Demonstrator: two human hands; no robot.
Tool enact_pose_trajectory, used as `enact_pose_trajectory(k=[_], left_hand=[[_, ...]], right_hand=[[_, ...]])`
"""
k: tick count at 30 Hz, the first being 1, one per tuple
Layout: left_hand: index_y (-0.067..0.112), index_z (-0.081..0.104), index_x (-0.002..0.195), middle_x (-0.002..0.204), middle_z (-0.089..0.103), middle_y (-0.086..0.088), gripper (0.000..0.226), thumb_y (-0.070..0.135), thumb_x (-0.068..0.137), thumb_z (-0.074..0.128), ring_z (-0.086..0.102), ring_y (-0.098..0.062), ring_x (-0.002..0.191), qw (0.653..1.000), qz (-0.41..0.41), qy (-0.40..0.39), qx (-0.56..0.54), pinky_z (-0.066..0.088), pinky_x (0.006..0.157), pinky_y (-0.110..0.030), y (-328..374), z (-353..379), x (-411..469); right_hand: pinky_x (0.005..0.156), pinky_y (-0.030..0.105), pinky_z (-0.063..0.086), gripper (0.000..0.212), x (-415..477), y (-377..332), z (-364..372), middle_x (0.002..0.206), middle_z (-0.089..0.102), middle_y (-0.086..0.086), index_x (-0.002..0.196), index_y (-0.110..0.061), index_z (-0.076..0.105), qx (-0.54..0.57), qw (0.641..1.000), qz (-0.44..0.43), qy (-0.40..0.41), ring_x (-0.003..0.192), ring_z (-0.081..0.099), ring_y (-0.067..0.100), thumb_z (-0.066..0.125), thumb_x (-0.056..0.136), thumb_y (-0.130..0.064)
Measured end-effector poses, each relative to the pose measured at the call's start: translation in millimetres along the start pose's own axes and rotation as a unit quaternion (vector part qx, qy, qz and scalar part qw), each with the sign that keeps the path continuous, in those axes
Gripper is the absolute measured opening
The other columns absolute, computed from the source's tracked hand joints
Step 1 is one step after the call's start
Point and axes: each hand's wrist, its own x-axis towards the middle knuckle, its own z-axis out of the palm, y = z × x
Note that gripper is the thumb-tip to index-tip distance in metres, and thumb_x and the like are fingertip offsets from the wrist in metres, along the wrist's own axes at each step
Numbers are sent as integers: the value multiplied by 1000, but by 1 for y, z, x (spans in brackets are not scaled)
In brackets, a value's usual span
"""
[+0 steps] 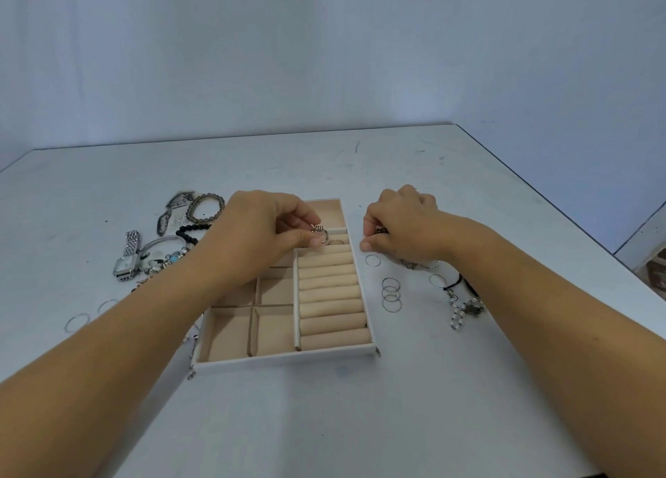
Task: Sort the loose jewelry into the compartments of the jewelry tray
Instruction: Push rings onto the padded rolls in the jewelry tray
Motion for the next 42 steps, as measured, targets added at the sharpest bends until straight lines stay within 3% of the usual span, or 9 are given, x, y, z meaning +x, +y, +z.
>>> enact_pose_trajectory(k=[3, 6, 8, 15, 19, 30, 34, 38, 42], left_hand=[[30, 71, 85, 72, 70, 16, 18, 28, 70, 81, 65, 0, 74, 1000, 11, 0, 2, 46, 72, -6, -2, -3, -3], [34, 69, 83, 72, 69, 20, 18, 26, 71, 79, 65, 2, 76, 1000, 19, 1, 0, 45, 70, -3, -4, -8, -7], [34, 69, 84, 72, 69, 23, 18, 24, 72, 79, 65, 5, 77, 1000, 20, 4, -3, 43, 70, -1, -6, -11, -11], [29, 70, 86, 75, 69, 17, 14, 24, 75, 78, 65, 5, 79, 999, 43, 13, 2, 45, 71, -3, -14, -13, -21], [34, 65, 86, 78, 68, 15, 17, 22, 78, 76, 63, 0, 80, 998, 67, 5, 9, 47, 68, -7, -18, -6, -22], [26, 69, 93, 81, 65, 14, 15, 13, 86, 67, 62, -6, 79, 997, 77, -1, 8, 49, 70, -12, -22, 3, -16], [24, 71, 93, 83, 64, 16, 14, 14, 85, 68, 56, 8, 78, 996, 89, -8, 31, 39, 67, -2, -22, 2, -15], [34, 72, 90, 83, 63, 22, 10, 27, 82, 71, 50, 5, 87, 992, 108, 4, 72, 32, 71, -3, -30, 2, -11], [25, 75, 88, 80, 61, 21, 9, 20, 82, 72, 51, 13, 84, 988, 136, -8, 69, 33, 72, 1, -30, 1, -9]], right_hand=[[87, 29, 26, 24, -7, -10, -6, 82, 44, -15, 71, -32, 45, -8, 999, -28, 28, 92, 38, 11, 59, 87, -43], [62, 19, 36, 15, -17, -19, -15, 71, 54, -14, 78, -22, 55, 106, 992, -34, 54, 62, 47, 2, 64, 87, -30], [57, 20, 40, 8, -24, -25, -21, 69, 57, -15, 83, -21, 59, 139, 985, -52, 87, 59, 50, 0, 65, 86, -25], [68, 15, 38, 10, -32, -43, -19, 80, 54, -16, 98, -22, 64, 98, 977, -107, 157, 76, 47, 3, 61, 90, -26], [80, 31, 43, 12, -28, -43, -1, 87, 65, -4, 97, -16, 67, 81, 972, -124, 184, 86, 48, 10, 60, 90, -21], [80, 34, 43, 9, -27, -42, 14, 82, 67, -1, 90, -13, 69, 85, 957, -145, 237, 85, 53, 18, 65, 87, -21], [81, 30, 40, 8, -28, -41, 15, 81, 66, -3, 89, -15, 69, 93, 954, -144, 246, 86, 52, 16, 66, 86, -21], [80, 25, 37, 6, -27, -39, 16, 82, 67, -5, 89, -17, 69, 96, 955, -142, 243, 88, 51, 12, 66, 86, -22], [81, 28, 40, 5, -25, -38, 17, 82, 66, -8, 88, -19, 68, 94, 955, -147, 239, 88, 50, 11, 66, 85, -23]])
